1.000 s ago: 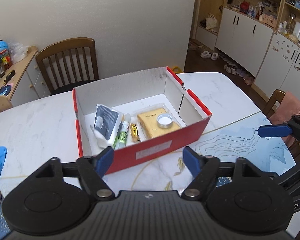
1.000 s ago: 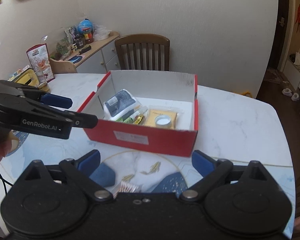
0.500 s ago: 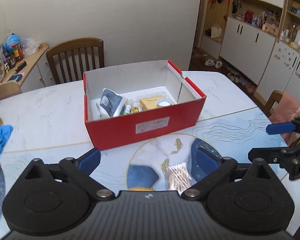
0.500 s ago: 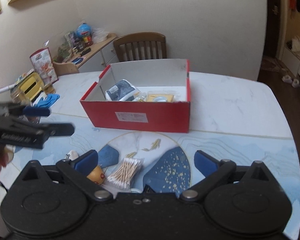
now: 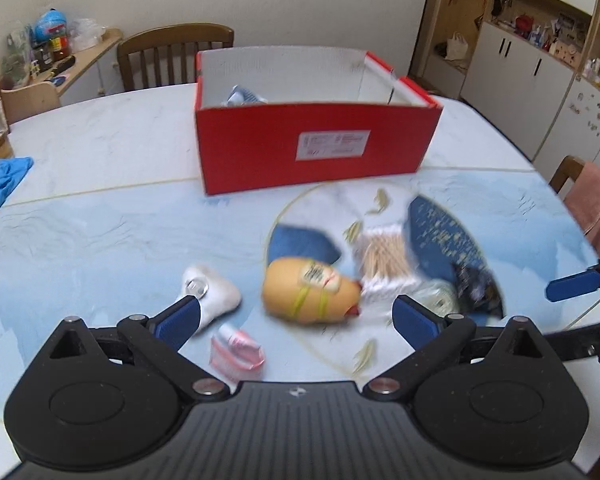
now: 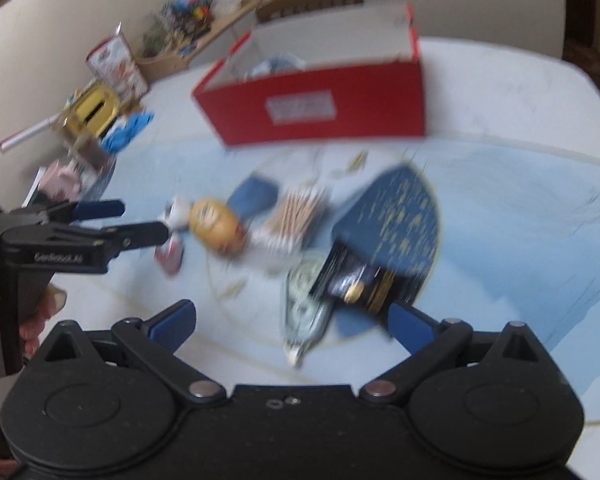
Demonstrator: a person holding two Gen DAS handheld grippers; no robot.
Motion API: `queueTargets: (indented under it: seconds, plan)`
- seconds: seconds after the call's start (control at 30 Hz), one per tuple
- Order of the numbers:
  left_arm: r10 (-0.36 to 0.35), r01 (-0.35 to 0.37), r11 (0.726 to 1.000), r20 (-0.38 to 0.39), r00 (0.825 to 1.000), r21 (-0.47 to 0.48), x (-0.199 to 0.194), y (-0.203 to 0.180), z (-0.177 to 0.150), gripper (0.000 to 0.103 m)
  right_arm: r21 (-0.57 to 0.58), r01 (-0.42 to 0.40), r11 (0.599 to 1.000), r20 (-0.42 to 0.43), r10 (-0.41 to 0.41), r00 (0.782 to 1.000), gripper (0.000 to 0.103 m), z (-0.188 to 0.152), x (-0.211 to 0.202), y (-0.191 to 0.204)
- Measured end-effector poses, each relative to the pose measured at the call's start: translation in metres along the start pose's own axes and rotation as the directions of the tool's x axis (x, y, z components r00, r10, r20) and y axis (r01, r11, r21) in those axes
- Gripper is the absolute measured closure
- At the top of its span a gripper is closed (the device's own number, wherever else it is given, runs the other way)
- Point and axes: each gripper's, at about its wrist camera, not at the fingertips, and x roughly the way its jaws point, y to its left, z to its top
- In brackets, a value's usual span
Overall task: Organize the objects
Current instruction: 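Grasp the pale green tape dispenser with the right tool while the left tool grasps the pink toothpaste box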
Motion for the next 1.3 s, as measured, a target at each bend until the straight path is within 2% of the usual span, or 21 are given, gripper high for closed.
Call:
queueTargets:
  seconds: [0.3, 0.63, 0.77, 0.93, 1.07, 1.23, 1.3]
  plan:
    - [0.082, -0.082, 0.997, -0.022, 0.996, 0.0, 0.022, 0.008, -0.031, 0.0, -0.102, 0.066, 0.993, -0.021, -0.069, 0.997, 0.002, -0.029, 0.03, 0.02]
    - [0.112, -0.112, 0.994, -0.036, 0.993, 0.001, 0.041, 0.011, -0.05, 0.0, -0.059, 0.105, 0.993, -0.074, -0.109, 0.991, 0.012, -0.036, 0.06, 0.016]
    - [0.14, -0.14, 0.99, -0.043, 0.989, 0.004, 0.046, 0.012, -0.053, 0.0, -0.1, 0.143, 0.985, -0.051, -0.149, 0.988, 0.012, -0.034, 0.066, 0.024]
    - [0.135, -0.136, 0.99, -0.034, 0.99, -0.033, 0.049, 0.017, -0.053, 0.0, -0.149, 0.195, 0.969, -0.024, -0.201, 0.979, 0.012, -0.03, 0.075, 0.034]
    - [0.141, -0.142, 0.989, -0.022, 0.99, -0.039, 0.052, 0.017, -0.052, 0.001, -0.138, 0.229, 0.964, -0.009, -0.232, 0.973, 0.016, -0.025, 0.081, 0.037]
    - [0.138, -0.139, 0.989, -0.026, 0.99, -0.044, 0.052, 0.016, -0.049, 0.007, -0.157, 0.283, 0.946, 0.011, -0.285, 0.958, 0.023, -0.02, 0.087, 0.039]
    - [0.135, -0.135, 0.99, -0.024, 0.991, -0.038, 0.051, 0.014, -0.048, 0.017, -0.15, 0.293, 0.944, 0.016, -0.294, 0.956, 0.026, -0.018, 0.088, 0.039]
